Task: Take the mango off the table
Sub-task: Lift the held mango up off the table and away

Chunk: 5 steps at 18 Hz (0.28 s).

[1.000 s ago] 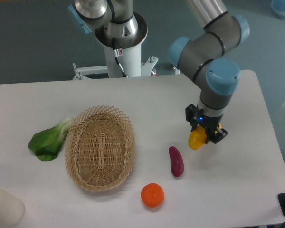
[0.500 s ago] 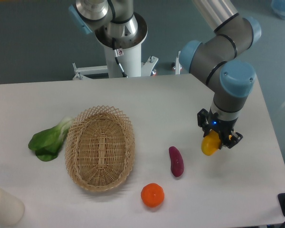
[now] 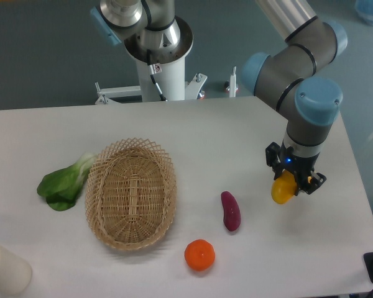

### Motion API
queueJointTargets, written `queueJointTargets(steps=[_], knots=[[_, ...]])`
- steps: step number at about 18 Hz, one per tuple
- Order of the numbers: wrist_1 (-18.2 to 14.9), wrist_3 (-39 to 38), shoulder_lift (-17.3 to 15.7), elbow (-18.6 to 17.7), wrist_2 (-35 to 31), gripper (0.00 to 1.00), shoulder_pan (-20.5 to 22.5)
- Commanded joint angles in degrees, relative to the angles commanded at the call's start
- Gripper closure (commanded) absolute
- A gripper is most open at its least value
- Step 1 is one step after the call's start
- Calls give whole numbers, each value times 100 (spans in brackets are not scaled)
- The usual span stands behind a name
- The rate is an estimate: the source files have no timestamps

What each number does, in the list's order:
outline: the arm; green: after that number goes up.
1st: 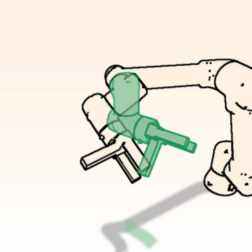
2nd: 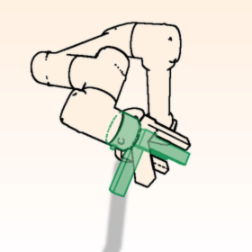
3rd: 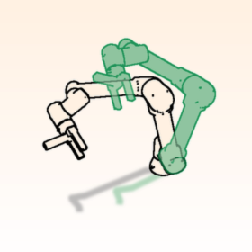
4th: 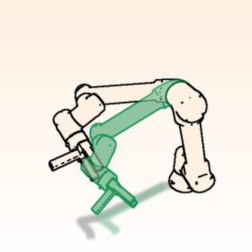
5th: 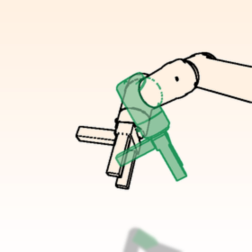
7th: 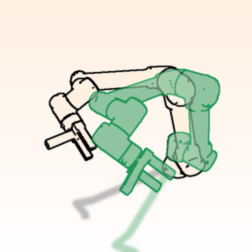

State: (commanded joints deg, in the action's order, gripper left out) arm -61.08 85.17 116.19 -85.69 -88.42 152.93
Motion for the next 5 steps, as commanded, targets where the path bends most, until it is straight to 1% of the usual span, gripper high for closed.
queueJointTargets(steps=[5], knots=[[18,-9,-9,-9,0,58,0]])
